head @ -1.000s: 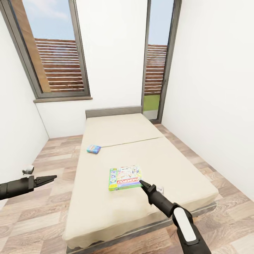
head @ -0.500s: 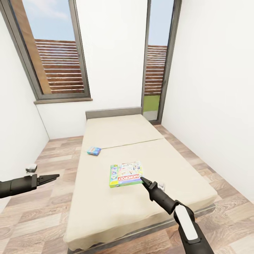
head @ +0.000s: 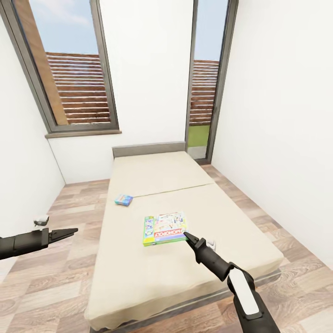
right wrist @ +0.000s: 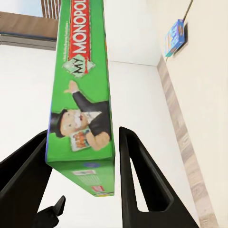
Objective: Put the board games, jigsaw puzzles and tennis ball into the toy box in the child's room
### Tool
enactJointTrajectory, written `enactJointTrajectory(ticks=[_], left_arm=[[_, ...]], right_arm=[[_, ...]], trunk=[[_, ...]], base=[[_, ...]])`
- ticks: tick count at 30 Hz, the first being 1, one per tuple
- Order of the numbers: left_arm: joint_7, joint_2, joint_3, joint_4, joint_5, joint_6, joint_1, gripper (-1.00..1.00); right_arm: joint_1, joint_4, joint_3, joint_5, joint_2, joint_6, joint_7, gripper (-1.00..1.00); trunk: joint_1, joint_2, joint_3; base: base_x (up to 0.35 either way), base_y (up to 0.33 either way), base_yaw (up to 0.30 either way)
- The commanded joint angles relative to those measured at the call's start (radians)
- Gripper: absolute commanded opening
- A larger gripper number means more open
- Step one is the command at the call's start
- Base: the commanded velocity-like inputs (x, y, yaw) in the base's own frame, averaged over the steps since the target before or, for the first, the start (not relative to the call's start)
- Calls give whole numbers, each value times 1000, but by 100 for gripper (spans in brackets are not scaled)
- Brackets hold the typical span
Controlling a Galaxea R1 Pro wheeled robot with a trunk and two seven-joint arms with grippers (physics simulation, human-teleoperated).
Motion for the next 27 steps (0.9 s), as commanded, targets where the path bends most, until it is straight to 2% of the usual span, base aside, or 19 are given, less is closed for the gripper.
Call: enactJointTrajectory(ticks=[1,5,6,9,13,20,27], left_arm=[[-9,0,1,-1,-11,10,-1,100],[-9,-1,1,-1,-13,10,-1,100],[-9,-1,1,-1,-13,10,-1,100],[-9,-1,1,-1,-13,9,-1,100],[-9,-3,1,-1,-12,9,-1,100],[-9,-1,1,-1,-14,9,-1,100],[-9,-3,1,-1,-17,9,-1,100]], right_arm=[[-1,-1,-3,0,1,7,2,-100],[-5,-9,8,3,-4,10,0,-100],[-8,-18,11,4,-12,16,-1,-100],[-8,-40,16,14,-59,69,-16,-100],[-2,-51,11,17,-82,98,-24,-100],[2,-56,7,19,-92,101,-28,-100],[4,-57,2,19,-94,101,-30,-100]], trunk=[[-4,7,2],[-19,35,15],[-23,42,18],[-35,63,27],[-50,91,40],[-77,140,62],[-104,189,84]], base=[[0,0,0],[0,0,0],[0,0,0],[-63,0,0],[-224,0,0],[-261,0,0],[-45,0,26]])
